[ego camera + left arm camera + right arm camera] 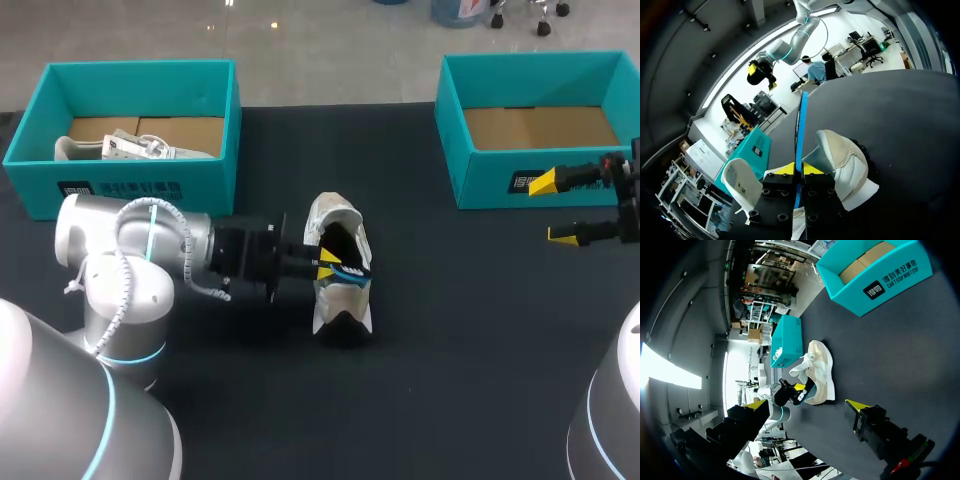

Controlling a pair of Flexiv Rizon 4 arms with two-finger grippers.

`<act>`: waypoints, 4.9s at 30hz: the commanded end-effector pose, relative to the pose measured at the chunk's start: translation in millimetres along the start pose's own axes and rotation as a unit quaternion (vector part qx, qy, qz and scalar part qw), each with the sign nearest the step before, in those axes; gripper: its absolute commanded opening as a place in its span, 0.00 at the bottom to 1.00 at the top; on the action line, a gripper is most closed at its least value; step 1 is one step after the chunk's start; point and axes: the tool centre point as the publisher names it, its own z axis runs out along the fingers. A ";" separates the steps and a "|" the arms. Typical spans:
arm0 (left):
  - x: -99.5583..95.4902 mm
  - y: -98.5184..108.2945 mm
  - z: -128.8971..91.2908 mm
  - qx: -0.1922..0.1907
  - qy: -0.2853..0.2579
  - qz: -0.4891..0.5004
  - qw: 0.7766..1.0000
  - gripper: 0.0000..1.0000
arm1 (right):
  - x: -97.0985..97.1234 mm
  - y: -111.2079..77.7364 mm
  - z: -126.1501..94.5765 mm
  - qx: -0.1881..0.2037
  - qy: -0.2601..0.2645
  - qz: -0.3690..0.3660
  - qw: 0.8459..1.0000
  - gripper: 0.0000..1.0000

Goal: Take the shoe out of the shoebox, open the shoe tongue, remove and reinsert the insole, then place the shoe into the shoebox

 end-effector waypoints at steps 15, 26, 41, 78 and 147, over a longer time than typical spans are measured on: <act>-4.0 5.1 -1.2 -0.012 -0.008 -0.006 1.000 0.36 | 0.4 -1.3 -0.1 -0.001 -0.002 0.001 1.000 1.00; -2.3 -3.6 1.6 -0.004 -0.002 0.005 1.000 0.00 | 0.4 -1.3 -0.1 -0.001 -0.002 0.001 1.000 1.00; -7.5 16.5 6.6 -0.026 -0.001 0.020 0.999 0.00 | 0.4 -1.3 -0.1 -0.001 -0.002 0.001 1.000 1.00; -2.4 9.0 -1.2 -0.021 0.004 0.045 0.999 0.25 | 0.4 -1.3 -0.1 -0.001 -0.002 0.001 1.000 1.00; -17.3 -8.3 -7.2 -0.030 0.027 0.031 0.999 0.17 | 0.4 -1.3 -0.1 -0.001 -0.002 0.001 1.000 1.00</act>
